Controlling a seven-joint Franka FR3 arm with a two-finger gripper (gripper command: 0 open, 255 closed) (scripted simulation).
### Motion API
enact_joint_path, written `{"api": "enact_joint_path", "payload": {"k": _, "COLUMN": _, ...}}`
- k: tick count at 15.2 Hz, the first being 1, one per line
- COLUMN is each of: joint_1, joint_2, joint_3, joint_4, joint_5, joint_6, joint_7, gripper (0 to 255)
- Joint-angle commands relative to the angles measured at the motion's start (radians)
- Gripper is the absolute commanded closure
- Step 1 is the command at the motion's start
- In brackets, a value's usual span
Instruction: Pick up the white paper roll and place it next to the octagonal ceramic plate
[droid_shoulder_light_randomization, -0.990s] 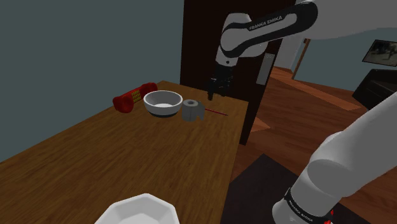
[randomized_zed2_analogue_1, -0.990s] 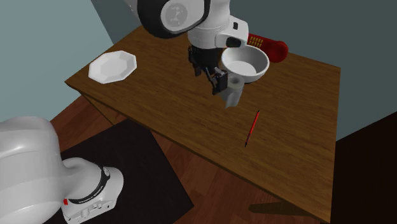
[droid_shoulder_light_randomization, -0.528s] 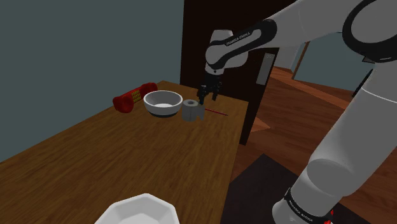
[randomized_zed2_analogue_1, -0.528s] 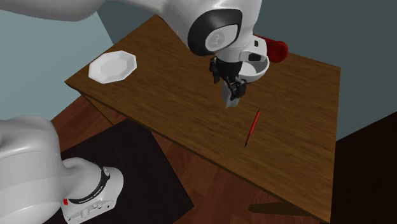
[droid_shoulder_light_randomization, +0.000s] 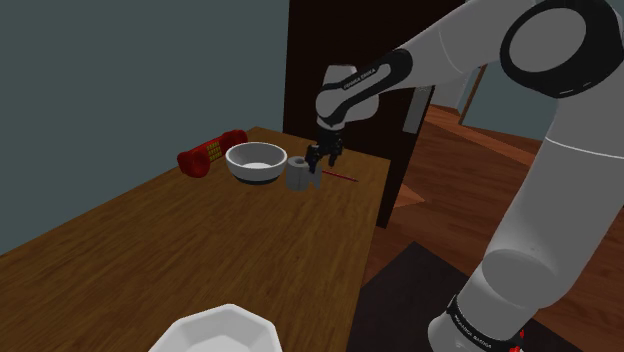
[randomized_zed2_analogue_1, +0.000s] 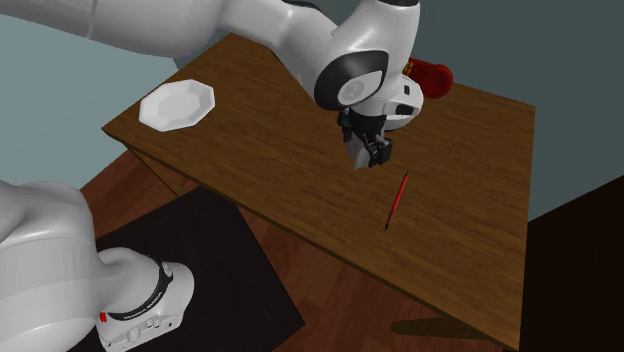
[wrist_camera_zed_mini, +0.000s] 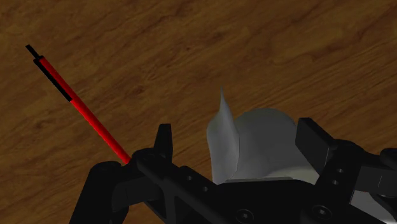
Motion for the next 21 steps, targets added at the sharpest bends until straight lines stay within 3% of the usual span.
{"api": "enact_joint_path", "payload": {"k": 1, "joint_1": 0.001, "joint_2": 0.021, "joint_3": 0.001, "joint_4": -0.012, "joint_5": 0.000, "joint_6": 0.033, "joint_7": 0.001, "gripper": 0}}
{"api": "enact_joint_path", "payload": {"k": 9, "joint_1": 0.001, "joint_2": 0.020, "joint_3": 0.001, "joint_4": -0.012, "joint_5": 0.000, "joint_6": 0.033, "joint_7": 0.001, "gripper": 0}}
{"api": "enact_joint_path", "payload": {"k": 10, "joint_1": 0.001, "joint_2": 0.020, "joint_3": 0.001, "joint_4": -0.012, "joint_5": 0.000, "joint_6": 0.033, "joint_7": 0.001, "gripper": 255}}
{"api": "enact_joint_path", "payload": {"k": 21, "joint_1": 0.001, "joint_2": 0.006, "joint_3": 0.001, "joint_4": -0.002, "joint_5": 0.000, "joint_6": 0.008, "joint_7": 0.001, "gripper": 255}}
